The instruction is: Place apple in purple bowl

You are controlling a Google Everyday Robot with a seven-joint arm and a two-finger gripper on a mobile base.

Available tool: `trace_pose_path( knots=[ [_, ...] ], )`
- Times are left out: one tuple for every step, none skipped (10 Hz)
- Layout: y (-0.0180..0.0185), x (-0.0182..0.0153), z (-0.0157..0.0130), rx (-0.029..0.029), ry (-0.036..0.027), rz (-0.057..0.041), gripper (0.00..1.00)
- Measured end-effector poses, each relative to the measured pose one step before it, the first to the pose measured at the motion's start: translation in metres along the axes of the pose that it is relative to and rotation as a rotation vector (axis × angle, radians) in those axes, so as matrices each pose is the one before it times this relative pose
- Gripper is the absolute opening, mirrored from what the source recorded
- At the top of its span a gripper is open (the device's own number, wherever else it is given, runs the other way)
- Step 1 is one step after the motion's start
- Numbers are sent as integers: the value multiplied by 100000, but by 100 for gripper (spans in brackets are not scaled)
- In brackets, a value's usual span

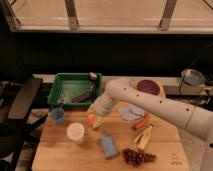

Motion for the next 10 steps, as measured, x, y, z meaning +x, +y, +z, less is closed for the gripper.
trace_pose_path(
  knots=[
    [12,-93,-124,319,104,-306,13],
    [1,23,-199,491,34,44,5],
    [-145,47,-456,1545,-357,33,0],
    [-348,45,-913,2078,98,-136,0],
    [-821,-151,-1727,3131,163,-190,0],
    [-697,-48,-1561,2382,101,191,0],
    [-1128,201,-2512,3535,521,550,0],
    [-1604,714,-2658,3892,983,925,0],
    [-1347,1195,-1924,2740,610,1317,0],
    [-837,1235,-1470,1873,169,1736,0]
  ],
)
